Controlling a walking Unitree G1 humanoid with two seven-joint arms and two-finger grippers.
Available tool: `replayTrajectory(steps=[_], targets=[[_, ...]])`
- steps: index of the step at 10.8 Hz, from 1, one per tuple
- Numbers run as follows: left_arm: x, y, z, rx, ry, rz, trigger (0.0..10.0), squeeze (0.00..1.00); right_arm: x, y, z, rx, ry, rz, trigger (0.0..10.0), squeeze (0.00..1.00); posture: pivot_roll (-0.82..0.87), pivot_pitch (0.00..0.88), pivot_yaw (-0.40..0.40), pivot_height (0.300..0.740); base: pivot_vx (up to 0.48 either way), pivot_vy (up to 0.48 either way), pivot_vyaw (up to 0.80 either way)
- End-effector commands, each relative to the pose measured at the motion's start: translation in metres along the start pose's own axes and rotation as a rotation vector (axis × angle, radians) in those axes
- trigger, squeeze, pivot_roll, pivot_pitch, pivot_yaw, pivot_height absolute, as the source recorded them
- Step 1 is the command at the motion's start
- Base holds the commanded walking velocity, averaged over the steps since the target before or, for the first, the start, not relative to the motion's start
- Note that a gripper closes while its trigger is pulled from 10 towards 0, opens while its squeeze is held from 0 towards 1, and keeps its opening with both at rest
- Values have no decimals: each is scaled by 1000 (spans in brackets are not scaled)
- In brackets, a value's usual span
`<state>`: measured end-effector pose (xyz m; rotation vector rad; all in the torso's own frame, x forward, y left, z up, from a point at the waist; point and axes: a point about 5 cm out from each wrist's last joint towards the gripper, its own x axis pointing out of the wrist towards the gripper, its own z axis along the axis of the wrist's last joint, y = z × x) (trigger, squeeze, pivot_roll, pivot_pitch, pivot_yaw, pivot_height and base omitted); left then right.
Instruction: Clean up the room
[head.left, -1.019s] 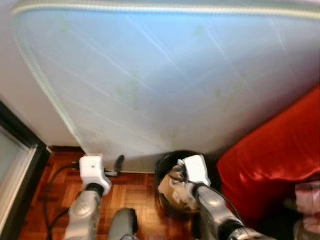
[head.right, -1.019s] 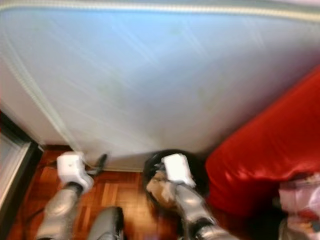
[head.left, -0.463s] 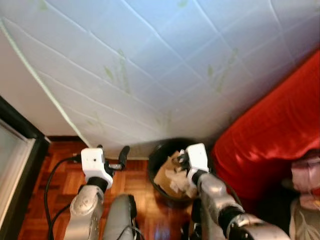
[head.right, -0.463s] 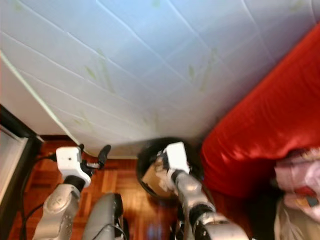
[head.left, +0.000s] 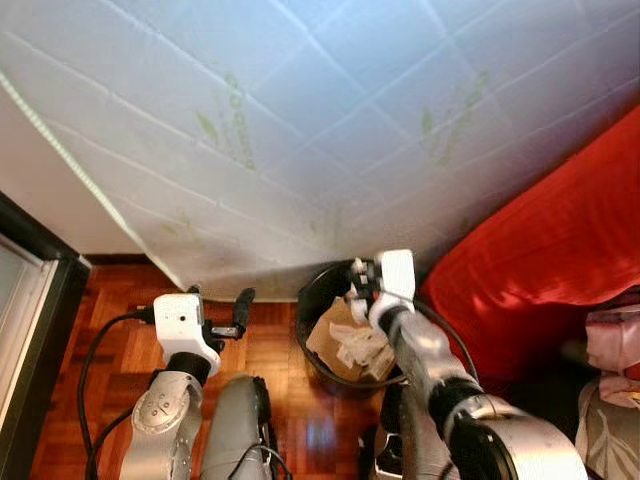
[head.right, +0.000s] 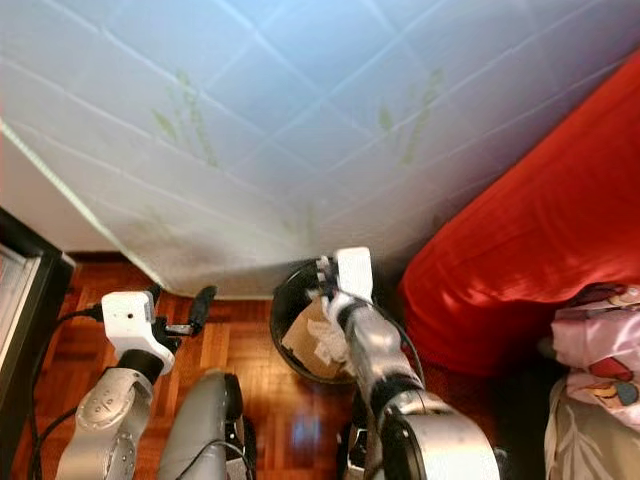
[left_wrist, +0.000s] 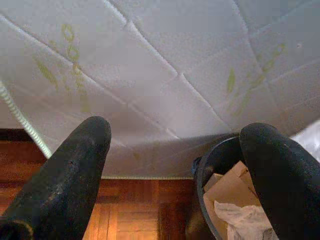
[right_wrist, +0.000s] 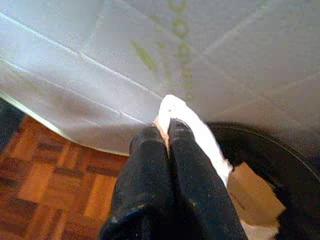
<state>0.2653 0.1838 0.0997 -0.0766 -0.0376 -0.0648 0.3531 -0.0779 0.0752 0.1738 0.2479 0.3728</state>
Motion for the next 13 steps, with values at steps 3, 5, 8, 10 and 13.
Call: replayTrajectory(steps=[3, 5, 8, 10, 13], targets=[[-4, 0, -2, -9, 24, 7, 10000, 0, -3, -6, -7, -8, 28, -45, 10000, 0, 230, 313, -40, 610, 0, 0, 0], [-4, -1, -2, -10, 27, 10, 10000, 0, -9, -13, -17, -17, 53, -65, 10000, 0, 226, 312, -42, 610, 0, 0, 0], [-5, 0, -2, -9, 29, 17, 10000, 0, -10, -13, -21, -15, 64, -69, 10000, 1000, 227, 321, -42, 610, 0, 0, 0], [-5, 0, -2, -8, 31, 18, 10000, 0, -9, -9, -20, -21, 68, -43, 10000, 1000, 230, 322, -43, 610, 0, 0, 0], [-6, 2, -3, -6, 35, 25, 10000, 0, -9, -5, -25, -39, 98, -12, 10000, 1000, 226, 324, -46, 610, 0, 0, 0]])
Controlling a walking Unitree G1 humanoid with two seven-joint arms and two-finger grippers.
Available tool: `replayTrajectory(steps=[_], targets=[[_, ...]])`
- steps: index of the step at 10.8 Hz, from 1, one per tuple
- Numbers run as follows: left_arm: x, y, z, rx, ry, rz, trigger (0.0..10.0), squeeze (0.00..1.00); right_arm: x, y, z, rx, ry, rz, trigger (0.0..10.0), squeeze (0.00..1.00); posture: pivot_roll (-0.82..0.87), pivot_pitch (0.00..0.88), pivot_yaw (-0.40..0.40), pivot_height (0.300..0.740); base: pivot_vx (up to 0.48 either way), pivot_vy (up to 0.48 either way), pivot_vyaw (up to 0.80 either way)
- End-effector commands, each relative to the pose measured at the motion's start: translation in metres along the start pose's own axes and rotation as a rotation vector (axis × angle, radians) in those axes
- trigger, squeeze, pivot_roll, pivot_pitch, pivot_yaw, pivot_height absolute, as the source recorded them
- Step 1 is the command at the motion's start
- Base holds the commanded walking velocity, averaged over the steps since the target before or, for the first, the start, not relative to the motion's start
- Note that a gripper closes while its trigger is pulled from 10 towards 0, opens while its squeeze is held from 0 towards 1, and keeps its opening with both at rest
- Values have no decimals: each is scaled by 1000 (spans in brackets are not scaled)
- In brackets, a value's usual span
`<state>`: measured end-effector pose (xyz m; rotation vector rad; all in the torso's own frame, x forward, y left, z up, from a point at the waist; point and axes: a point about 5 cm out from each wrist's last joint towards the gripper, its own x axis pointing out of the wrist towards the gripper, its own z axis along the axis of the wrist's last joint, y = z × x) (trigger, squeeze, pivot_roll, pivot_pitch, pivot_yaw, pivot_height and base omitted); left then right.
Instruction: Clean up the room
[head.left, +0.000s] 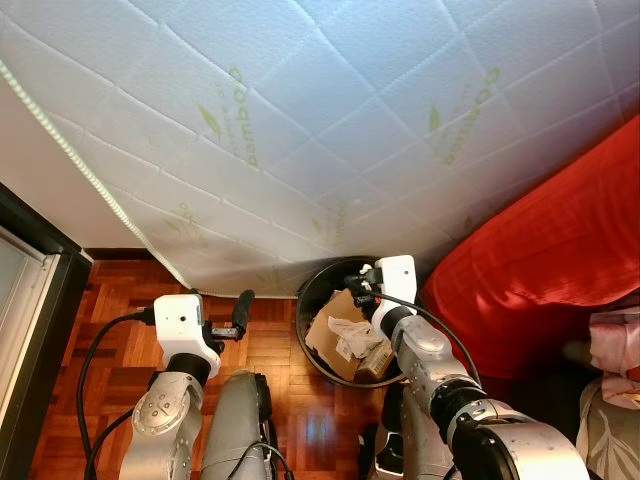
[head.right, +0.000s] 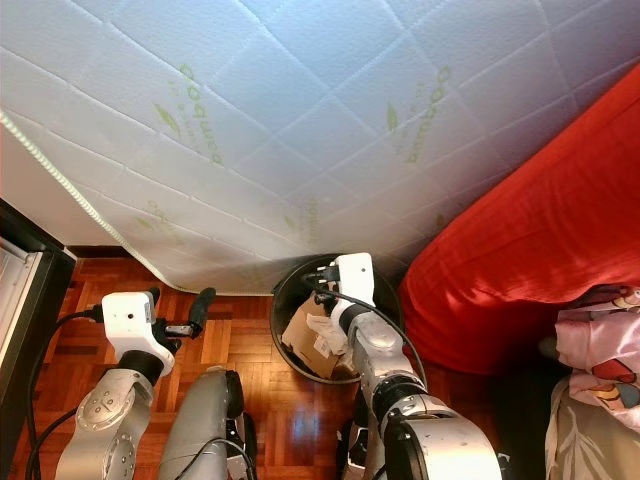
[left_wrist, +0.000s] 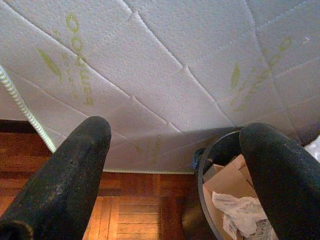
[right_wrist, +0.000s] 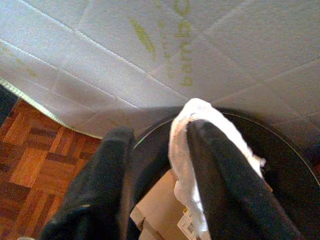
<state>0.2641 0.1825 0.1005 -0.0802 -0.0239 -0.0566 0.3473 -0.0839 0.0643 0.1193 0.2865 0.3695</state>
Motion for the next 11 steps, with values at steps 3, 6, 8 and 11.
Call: replayTrajectory(steps=[3, 6, 8, 11], targets=[[-6, 3, -4, -3, 21, 18, 10000, 0, -5, 10, -23, 43, 88, 98, 10000, 1000, 227, 329, -47, 610, 0, 0, 0], [-6, 4, -5, -3, 24, 20, 10000, 0, -8, 12, -30, -101, 151, 159, 10000, 1000, 227, 328, -47, 610, 0, 0, 0], [-5, 3, -5, -3, 22, 20, 10000, 0, -8, 14, -29, -228, 160, 198, 10000, 1000, 228, 329, -48, 610, 0, 0, 0], [-5, 2, -5, -1, 24, 19, 10000, 0, -7, 22, -29, -299, 166, 260, 10000, 1000, 230, 328, -48, 610, 0, 0, 0]])
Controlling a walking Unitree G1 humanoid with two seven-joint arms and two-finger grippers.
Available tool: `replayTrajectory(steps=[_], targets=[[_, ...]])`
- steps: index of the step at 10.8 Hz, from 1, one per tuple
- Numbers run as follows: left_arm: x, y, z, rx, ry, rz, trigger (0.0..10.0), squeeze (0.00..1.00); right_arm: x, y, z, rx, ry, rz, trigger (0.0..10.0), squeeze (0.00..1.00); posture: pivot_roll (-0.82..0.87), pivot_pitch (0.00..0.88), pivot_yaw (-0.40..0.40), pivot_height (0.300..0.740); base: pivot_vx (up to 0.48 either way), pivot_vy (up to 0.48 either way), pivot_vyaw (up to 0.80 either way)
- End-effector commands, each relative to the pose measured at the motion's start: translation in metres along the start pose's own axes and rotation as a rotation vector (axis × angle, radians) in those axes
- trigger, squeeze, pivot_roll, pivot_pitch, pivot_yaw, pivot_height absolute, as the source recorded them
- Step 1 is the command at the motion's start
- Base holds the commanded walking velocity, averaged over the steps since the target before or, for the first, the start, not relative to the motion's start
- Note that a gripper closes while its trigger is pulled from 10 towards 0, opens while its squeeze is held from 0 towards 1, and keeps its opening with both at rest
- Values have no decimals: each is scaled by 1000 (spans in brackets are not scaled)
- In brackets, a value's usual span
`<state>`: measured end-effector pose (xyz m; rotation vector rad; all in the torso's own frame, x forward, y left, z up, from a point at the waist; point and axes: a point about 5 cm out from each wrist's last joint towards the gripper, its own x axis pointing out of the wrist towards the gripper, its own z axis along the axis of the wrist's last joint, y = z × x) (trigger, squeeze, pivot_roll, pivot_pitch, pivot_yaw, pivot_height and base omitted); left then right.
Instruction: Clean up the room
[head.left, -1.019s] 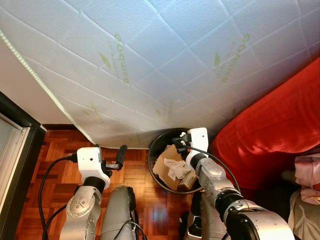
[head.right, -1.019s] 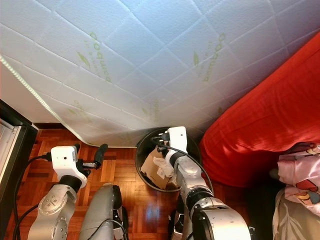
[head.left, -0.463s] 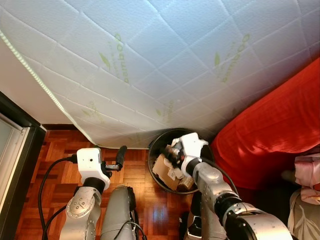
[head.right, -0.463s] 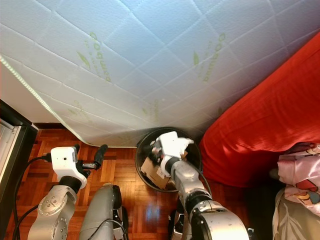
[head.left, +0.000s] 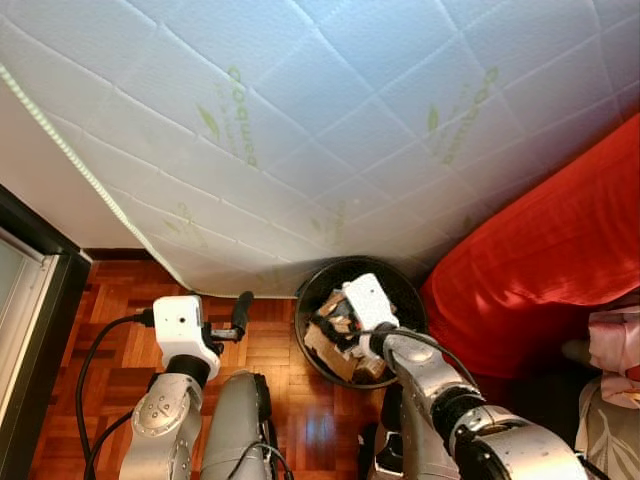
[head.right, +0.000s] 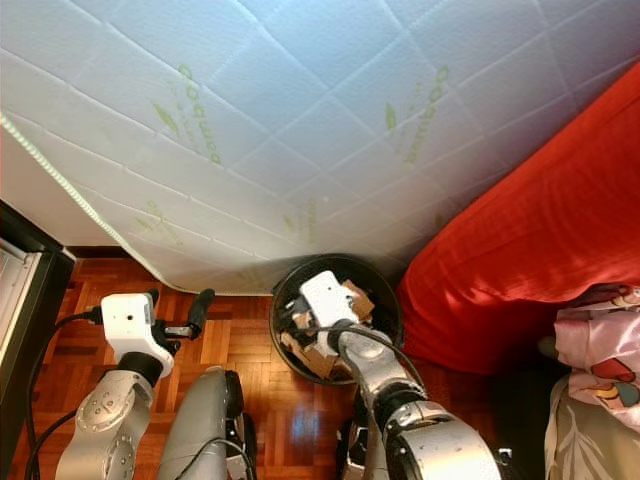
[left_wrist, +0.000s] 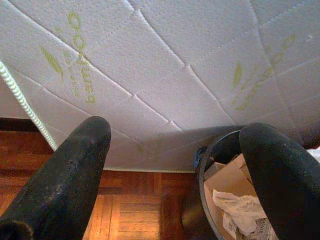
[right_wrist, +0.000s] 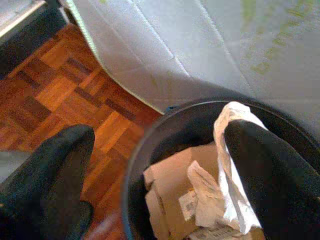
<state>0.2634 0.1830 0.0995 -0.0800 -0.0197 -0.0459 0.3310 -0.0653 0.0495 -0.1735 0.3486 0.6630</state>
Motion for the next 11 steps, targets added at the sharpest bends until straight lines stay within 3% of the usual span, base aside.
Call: replayTrajectory(steps=[1, 4, 7, 9, 11], targets=[[-5, 1, -4, -1, 20, 10, 10000, 0, -1, 6, -8, 15, 22, 29, 10000, 1000, 231, 327, -49, 610, 0, 0, 0], [-7, 1, -3, 4, 19, 17, 10000, 0, -3, -5, -14, 8, 88, -106, 10000, 1000, 234, 333, -52, 610, 0, 0, 0], [-14, 4, 4, 32, 10, 30, 10000, 0, -4, -3, -23, 111, 119, -150, 10000, 1000, 269, 373, -55, 610, 0, 0, 0], [-22, 7, 14, 53, -3, 43, 10000, 0, -2, 8, -31, 114, 163, -137, 10000, 1000, 310, 429, -54, 610, 0, 0, 0], [-33, 8, 22, 69, -1, 59, 10000, 0, 2, 26, -33, 45, 191, -58, 10000, 1000, 345, 468, -53, 610, 0, 0, 0]])
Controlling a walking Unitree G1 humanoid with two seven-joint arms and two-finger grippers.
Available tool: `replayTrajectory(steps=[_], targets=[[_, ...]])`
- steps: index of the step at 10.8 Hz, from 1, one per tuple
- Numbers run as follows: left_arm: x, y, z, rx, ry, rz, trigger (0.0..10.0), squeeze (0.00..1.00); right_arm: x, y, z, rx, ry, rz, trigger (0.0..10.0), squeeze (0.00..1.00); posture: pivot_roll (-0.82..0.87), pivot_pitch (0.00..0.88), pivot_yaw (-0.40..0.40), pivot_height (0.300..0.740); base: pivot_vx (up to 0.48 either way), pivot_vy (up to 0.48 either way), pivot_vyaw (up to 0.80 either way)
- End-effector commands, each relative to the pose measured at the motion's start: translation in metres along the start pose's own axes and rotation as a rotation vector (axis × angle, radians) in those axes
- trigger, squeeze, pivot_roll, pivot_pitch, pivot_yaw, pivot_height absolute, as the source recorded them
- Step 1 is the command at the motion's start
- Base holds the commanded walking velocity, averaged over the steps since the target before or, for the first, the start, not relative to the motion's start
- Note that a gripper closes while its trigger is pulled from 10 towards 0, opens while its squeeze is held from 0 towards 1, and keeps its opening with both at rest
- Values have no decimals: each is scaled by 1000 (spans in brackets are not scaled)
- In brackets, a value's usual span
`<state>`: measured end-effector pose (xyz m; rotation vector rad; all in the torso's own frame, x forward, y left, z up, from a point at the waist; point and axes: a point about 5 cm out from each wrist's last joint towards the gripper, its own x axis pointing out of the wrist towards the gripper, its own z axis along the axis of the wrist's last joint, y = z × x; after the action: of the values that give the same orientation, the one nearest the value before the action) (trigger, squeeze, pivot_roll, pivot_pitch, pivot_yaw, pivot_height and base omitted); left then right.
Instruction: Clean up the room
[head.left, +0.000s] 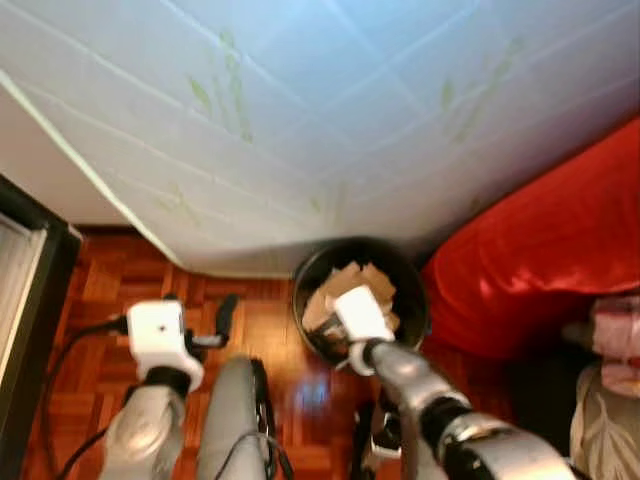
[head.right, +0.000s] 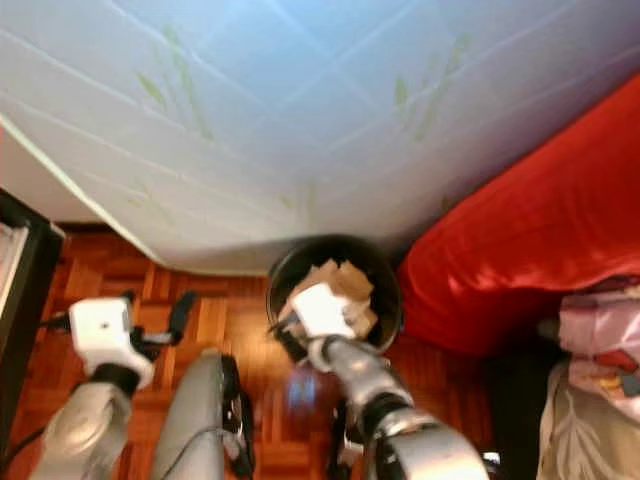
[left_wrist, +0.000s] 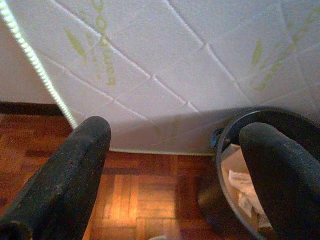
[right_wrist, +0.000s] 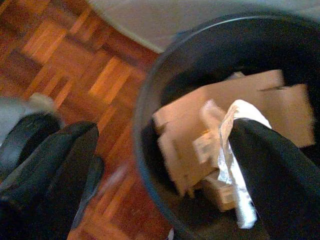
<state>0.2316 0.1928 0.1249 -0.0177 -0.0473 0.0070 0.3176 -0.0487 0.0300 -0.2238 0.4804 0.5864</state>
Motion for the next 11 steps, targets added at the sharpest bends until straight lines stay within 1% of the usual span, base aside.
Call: replayTrajectory(steps=[1, 2, 3, 4, 5, 6, 7, 8, 9, 10, 11], targets=[[-6, 4, -2, 13, 31, 18, 10000, 0, -2, 10, -18, -8, 69, 34, 10000, 1000, 355, 480, -53, 610, 0, 0, 0], [-12, 4, 0, 18, 35, 27, 10000, 0, -1, 18, -20, -75, 84, 63, 10000, 1000, 376, 507, -51, 610, 0, 0, 0], [-18, 4, 2, 21, 41, 34, 10000, 0, 0, 25, -24, -221, 103, 84, 10000, 1000, 380, 522, -51, 610, 0, 0, 0], [-19, 4, 3, 21, 42, 35, 10000, 0, -1, 23, -26, -298, 127, 66, 10000, 0, 378, 528, -53, 610, 0, 0, 0], [-20, 2, 3, 19, 49, 35, 10000, 0, -4, 9, -34, -386, 195, -39, 10000, 0, 373, 531, -56, 610, 0, 0, 0], [-20, 0, 3, 11, 56, 34, 10000, 0, -10, -12, -39, -411, 250, -164, 10000, 0, 365, 528, -63, 610, 0, 0, 0], [-19, -1, 3, 8, 59, 34, 10000, 0, -13, -21, -42, -438, 270, -210, 10000, 0, 362, 525, -65, 610, 0, 0, 0], [-19, -1, 3, 6, 61, 34, 10000, 0, -14, -24, -42, -466, 277, -217, 10000, 0, 359, 523, -65, 610, 0, 0, 0], [-17, -1, 2, 6, 66, 35, 10000, 0, -16, -31, -42, -520, 286, -245, 10000, 0, 355, 519, -62, 610, 0, 0, 0], [-15, 0, 1, 7, 69, 38, 10000, 0, -18, -40, -40, -428, 266, -299, 10000, 0, 347, 510, -59, 610, 0, 0, 0], [-12, 5, -9, 15, 93, 46, 10000, 0, -23, -60, -29, -61, 145, -372, 10000, 0, 319, 483, -63, 610, 0, 0, 0]])
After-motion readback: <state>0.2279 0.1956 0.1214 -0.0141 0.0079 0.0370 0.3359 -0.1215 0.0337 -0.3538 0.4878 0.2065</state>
